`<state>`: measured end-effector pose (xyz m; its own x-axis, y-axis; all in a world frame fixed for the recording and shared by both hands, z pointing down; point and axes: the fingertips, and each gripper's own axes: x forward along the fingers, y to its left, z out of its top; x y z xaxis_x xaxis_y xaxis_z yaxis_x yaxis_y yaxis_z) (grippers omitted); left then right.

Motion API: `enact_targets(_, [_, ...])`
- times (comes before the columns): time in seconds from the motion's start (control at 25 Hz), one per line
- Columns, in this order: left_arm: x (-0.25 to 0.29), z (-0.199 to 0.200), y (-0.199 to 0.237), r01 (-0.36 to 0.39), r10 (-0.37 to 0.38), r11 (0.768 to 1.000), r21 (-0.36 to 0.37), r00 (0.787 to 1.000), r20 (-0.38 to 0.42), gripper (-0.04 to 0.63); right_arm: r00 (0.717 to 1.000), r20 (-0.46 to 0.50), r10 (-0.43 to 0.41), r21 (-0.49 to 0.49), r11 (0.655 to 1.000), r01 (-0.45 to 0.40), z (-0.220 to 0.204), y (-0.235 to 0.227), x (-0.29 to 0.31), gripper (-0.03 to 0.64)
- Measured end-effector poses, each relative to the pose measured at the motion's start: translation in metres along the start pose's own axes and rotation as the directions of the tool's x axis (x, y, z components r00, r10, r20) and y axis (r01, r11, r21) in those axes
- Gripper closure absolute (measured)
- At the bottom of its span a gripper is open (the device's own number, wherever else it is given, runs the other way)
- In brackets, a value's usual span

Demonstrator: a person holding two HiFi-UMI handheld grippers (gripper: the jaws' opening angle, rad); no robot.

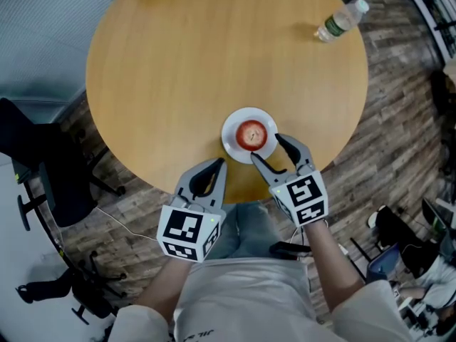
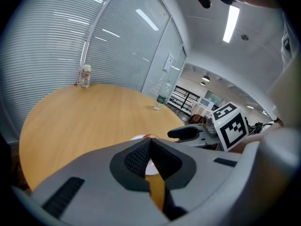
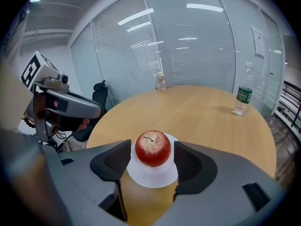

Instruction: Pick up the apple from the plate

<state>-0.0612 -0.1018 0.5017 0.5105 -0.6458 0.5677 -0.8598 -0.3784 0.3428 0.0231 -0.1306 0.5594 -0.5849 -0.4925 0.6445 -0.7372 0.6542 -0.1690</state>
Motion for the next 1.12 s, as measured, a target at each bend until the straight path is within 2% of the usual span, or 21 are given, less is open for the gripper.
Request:
enact_targets(0.16, [0.002, -0.004, 0.004, -0.002, 0.002, 1.0, -0.011, 1.0, -0.01, 0.592, 1.0, -0.002, 0.002, -0.023, 1.0, -0.002, 0.001, 0.001, 0.009, 0.297])
enact_targets(0.52, [0.005, -0.011, 0.012, -0.012, 0.012, 0.999, -0.031, 1.0, -0.022, 0.592, 0.998, -0.051, 0.021, -0.033, 0.999, -0.023, -0.007, 0.003, 0.032, 0.254])
enact_targets(1.12, [0.002, -0.021, 0.019, -0.025, 0.022, 0.998, -0.052, 0.999, -0.043, 0.592, 0.995, -0.095, 0.029, -0.038, 0.999, -0.033, -0.018, 0.003, 0.049, 0.247])
